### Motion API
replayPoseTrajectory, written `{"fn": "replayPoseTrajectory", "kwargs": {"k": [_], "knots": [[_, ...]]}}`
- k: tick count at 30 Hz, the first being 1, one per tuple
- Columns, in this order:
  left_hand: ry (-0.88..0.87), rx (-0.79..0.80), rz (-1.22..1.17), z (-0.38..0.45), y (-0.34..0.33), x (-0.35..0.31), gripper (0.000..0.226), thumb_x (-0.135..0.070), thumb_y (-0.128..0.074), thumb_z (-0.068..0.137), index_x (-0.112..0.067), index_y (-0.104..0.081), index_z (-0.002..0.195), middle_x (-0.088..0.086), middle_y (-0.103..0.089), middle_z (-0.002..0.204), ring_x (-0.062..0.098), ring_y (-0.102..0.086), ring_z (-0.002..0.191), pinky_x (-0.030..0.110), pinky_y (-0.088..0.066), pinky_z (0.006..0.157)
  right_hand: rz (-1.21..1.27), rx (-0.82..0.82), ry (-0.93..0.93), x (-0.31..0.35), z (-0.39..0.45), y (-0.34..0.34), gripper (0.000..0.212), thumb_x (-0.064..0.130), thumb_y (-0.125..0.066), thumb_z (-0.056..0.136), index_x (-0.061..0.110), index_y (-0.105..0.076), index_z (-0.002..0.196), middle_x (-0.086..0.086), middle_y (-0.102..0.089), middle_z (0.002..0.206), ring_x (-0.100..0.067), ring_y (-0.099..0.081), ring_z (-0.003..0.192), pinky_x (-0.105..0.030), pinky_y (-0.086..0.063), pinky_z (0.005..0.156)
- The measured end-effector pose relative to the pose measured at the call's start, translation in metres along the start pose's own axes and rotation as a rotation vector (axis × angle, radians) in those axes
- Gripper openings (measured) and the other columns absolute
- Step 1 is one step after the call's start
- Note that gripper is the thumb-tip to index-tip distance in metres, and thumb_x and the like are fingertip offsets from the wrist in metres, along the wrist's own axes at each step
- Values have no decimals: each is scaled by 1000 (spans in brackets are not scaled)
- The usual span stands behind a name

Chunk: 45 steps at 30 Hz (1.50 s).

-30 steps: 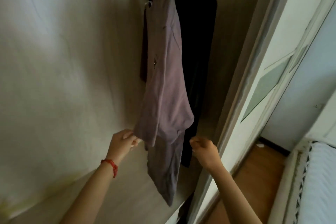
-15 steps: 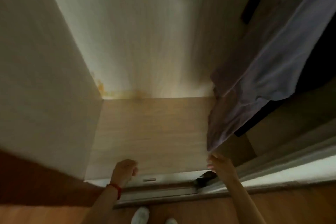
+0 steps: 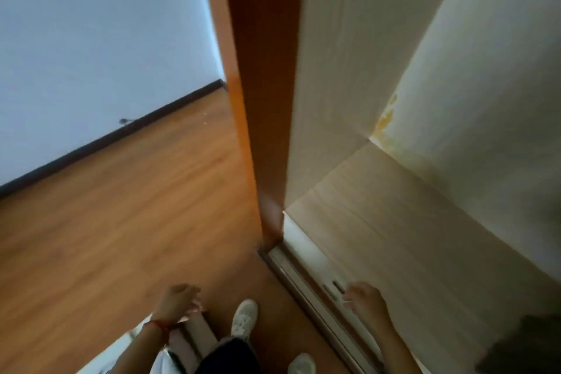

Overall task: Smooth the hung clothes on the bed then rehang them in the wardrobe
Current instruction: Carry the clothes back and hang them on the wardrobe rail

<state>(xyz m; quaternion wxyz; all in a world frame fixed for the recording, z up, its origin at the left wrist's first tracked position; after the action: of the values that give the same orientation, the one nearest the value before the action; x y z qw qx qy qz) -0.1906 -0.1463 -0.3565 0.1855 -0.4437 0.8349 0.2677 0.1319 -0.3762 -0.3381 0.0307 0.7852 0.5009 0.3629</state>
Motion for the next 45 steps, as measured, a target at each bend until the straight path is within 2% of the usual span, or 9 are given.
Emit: {"fn": "replayPoseTrajectory", "kwargs": {"k": [3, 9, 15, 24, 28, 30, 35, 40, 45], "knots": [[20, -75, -83, 4, 43, 13, 26, -1, -47, 90, -1, -59, 67, 2, -58, 36, 21, -52, 47, 24, -34, 55, -126, 68, 88, 45, 6, -45, 24, 15, -54, 84, 14, -55, 60, -5, -60, 60, -21, -58, 57, -29, -41, 61], [90, -139, -183, 47, 117, 22, 16, -6, -50, 90, -2, -61, 79, 11, -58, 59, 17, -52, 43, 20, -32, 47, -327, 195, 141, 128, 31, -146, 31, 14, -48, 91, 15, -52, 60, -5, -59, 63, -24, -59, 64, -32, -43, 68], [115, -187, -211, 100, 194, -9, 17, -6, -49, 91, -2, -58, 78, 11, -57, 59, 21, -50, 50, 20, -35, 43, -485, 385, 138, 205, 40, -259, 16, 19, -45, 96, 10, -54, 87, -4, -58, 76, -16, -56, 67, -22, -42, 58], [108, -255, -357, 141, 265, -62, 19, -10, -47, 91, -10, -58, 76, 5, -59, 60, 7, -55, 41, 17, -38, 38, -598, 473, 85, 295, 62, -380, 34, 13, -42, 96, -8, -46, 123, -6, -47, 64, -15, -42, 47, -16, -28, 36], [212, -324, -487, 152, 284, -40, 18, -10, -50, 90, -9, -61, 75, 1, -59, 51, 9, -54, 41, 17, -36, 40, -630, 488, 134, 351, 78, -428, 33, 13, -44, 96, -6, -47, 123, -12, -57, 69, -20, -56, 49, -24, -39, 48], [278, -368, -577, 156, 295, -26, 17, -11, -49, 90, -8, -60, 77, 4, -60, 56, 13, -54, 47, 19, -37, 44, -658, 503, 158, 380, 88, -459, 33, 14, -45, 96, -6, -48, 122, -16, -63, 81, -31, -62, 65, -40, -51, 69], [455, -522, -844, 149, 314, 5, 18, -5, -49, 90, 0, -59, 75, 10, -56, 51, 20, -49, 43, 21, -36, 42, -856, 581, 287, 458, 95, -532, 29, 14, -47, 95, -5, -53, 117, -10, -60, 73, -24, -56, 62, -39, -48, 71], [516, -663, -1077, 133, 334, 15, 21, -12, -53, 90, -6, -58, 70, 8, -57, 57, 18, -52, 49, 16, -39, 36, -1012, 698, 449, 518, 64, -628, 32, 11, -46, 96, -9, -51, 119, -22, -64, 94, -41, -63, 92, -50, -46, 93], [540, -780, -1292, 119, 347, 45, 16, -14, -52, 90, -4, -61, 80, 10, -58, 67, 19, -53, 58, 23, -40, 52, -1149, 854, 579, 516, 6, -740, 19, 11, -47, 95, -1, -58, 104, -8, -61, 71, -22, -59, 62, -31, -47, 62]]}}
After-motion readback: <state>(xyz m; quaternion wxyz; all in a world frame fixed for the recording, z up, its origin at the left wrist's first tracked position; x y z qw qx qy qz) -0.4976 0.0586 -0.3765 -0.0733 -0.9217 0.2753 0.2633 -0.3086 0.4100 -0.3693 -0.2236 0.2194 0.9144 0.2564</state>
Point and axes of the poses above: each hand's wrist, its own z-axis towards the middle knuckle, its own y-axis out of the back of the hand, x = y × z, the point moved 7 cm from there along z, towards the middle knuckle
